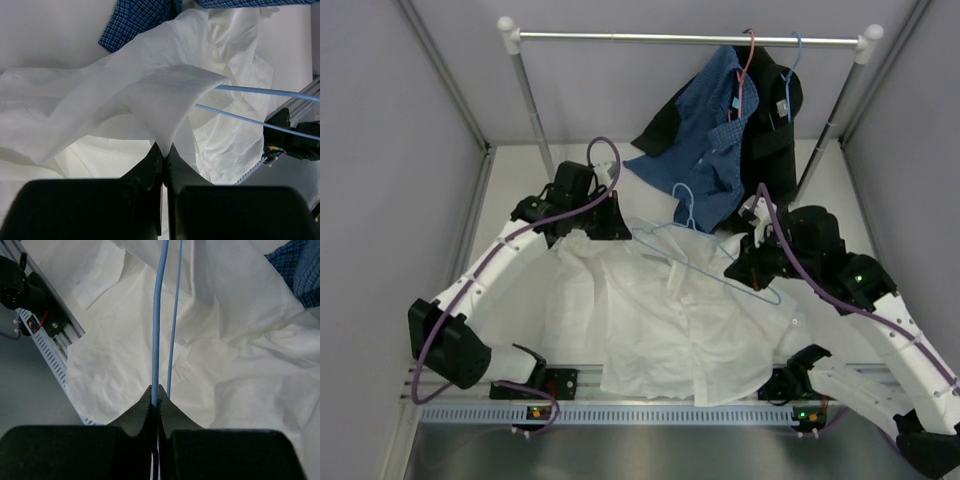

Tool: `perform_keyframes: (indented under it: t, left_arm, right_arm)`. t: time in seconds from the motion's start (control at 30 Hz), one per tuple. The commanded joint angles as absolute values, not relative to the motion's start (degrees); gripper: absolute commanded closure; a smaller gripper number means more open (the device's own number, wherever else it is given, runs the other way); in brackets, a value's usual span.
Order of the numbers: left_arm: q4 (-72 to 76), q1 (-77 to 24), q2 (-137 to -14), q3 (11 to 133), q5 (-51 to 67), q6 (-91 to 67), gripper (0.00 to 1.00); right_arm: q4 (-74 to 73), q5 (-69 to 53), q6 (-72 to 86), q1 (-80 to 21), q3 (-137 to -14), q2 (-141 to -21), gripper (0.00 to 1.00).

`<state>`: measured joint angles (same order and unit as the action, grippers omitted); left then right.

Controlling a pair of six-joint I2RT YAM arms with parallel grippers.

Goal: Place the shirt on the hanger

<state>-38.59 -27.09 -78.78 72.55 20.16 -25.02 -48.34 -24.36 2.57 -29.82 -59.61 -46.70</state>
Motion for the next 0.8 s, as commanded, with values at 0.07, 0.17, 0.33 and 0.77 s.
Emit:
perform_keyframes:
  t: [0.07, 0.17, 0.33, 0.77]
  left_arm:
    - [-47.3, -29.1, -76.3, 80.2, 23.9, -16.7, 1.00]
    - [-55.8, -34.8, -76.6, 86.4, 15.1, -13.5, 1.00]
    - [-61.9, -36.6, -74.4, 92.7, 1.6, -12.7, 1.00]
    - [-61.8, -42.3, -67.3, 98.5, 4.5, -3.0, 1.00]
  right_arm:
    - [-36.6, -35.9, 0.5, -29.8, -61.3, -51.1, 1.00]
    - [-37.3, -41.3, -6.8, -29.8, -63.8, -55.1, 1.00]
    - [-37.5, -49.0, -18.8, -29.8, -65.2, -56.7, 1.00]
    - [-20.4, -60.6, -25.0, -30.0, -65.7, -62.1, 1.00]
